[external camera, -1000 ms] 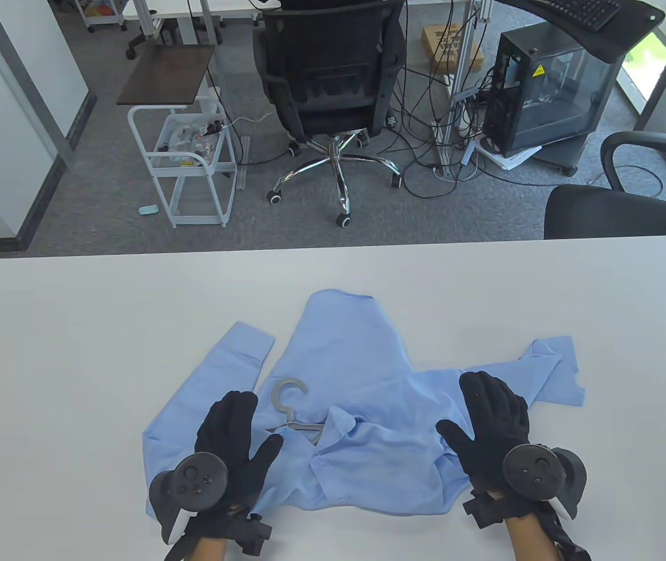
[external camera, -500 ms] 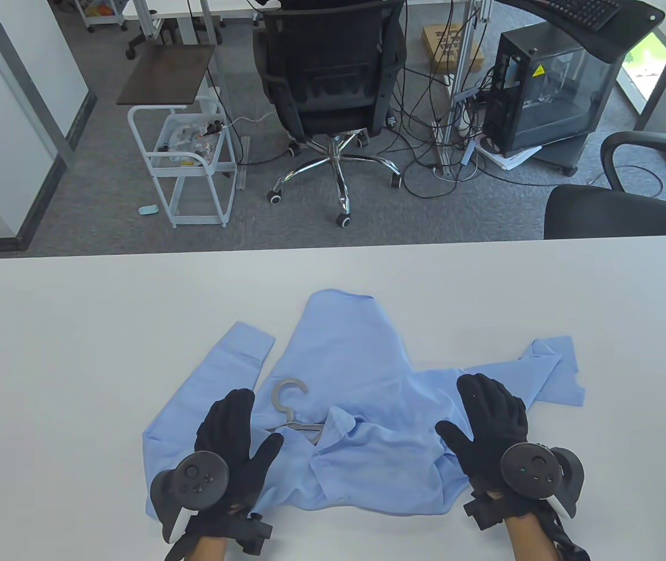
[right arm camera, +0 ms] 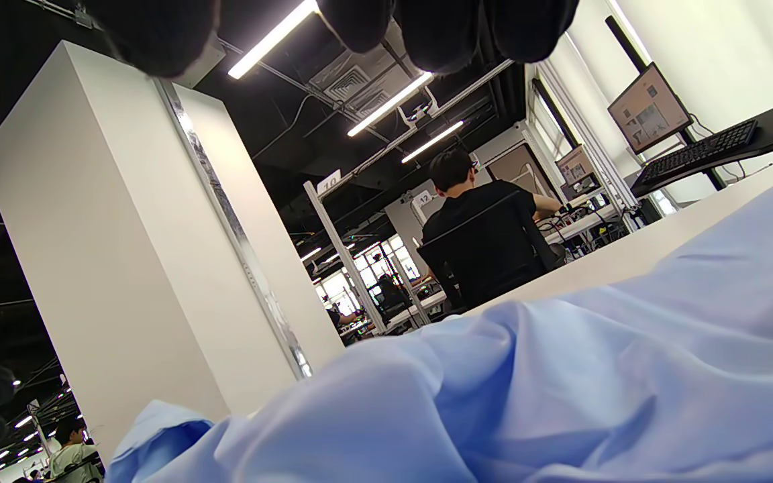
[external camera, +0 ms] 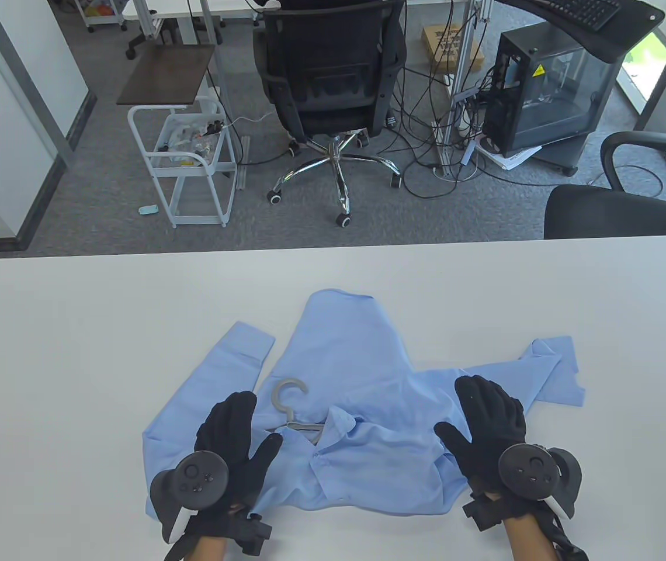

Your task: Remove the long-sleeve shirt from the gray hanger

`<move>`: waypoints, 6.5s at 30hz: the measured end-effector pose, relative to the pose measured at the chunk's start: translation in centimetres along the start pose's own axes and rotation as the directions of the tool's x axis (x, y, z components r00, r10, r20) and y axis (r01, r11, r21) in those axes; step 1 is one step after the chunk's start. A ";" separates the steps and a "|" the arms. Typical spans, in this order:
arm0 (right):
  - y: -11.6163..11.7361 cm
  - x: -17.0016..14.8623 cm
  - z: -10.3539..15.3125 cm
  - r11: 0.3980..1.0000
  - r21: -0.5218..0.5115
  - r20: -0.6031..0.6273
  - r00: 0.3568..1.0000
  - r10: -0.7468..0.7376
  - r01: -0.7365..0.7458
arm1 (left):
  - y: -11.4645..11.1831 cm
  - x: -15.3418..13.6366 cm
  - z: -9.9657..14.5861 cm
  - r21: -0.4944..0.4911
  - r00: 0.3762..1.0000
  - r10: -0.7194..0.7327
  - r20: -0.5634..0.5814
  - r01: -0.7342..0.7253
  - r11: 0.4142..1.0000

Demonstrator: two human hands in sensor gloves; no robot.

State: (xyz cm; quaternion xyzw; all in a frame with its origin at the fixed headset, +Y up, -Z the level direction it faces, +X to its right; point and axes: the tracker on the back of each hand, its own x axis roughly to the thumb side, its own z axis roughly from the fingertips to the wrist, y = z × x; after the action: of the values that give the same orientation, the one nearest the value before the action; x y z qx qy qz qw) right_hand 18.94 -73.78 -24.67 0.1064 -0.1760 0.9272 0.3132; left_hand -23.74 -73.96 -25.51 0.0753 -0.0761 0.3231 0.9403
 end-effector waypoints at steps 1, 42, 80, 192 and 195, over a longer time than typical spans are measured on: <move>0.0 0.0 0.0 1.000 0.002 -0.001 1.000 0.000 0.000 | 0.0 0.0 0.0 0.001 1.000 0.000 0.000 0.000 1.000; 0.1 -0.1 0.1 1.000 0.002 -0.010 1.000 0.015 -0.015 | -0.4 1.2 -0.4 0.037 0.998 -0.022 -0.061 0.024 0.999; 1.0 0.4 0.0 0.998 0.058 -0.002 1.000 0.018 -0.018 | -9.3 -0.2 -12.0 -0.503 0.750 -0.632 -0.197 0.475 0.722; 5.1 9.8 1.1 0.960 -0.262 0.297 0.939 0.175 -0.096 | 3.1 6.7 1.5 0.123 0.807 0.492 0.326 -0.552 0.825; 4.6 9.8 1.3 0.951 -0.293 0.311 0.931 0.191 -0.098 | 3.2 6.8 1.4 0.123 0.808 0.496 0.318 -0.554 0.824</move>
State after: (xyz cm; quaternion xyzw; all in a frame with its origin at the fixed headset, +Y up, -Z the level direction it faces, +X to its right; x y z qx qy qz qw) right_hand 8.59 -72.40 -21.64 0.2054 -0.3599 0.8830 0.2205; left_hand -20.54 -67.74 -22.52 0.1937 -0.1878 0.5640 0.7805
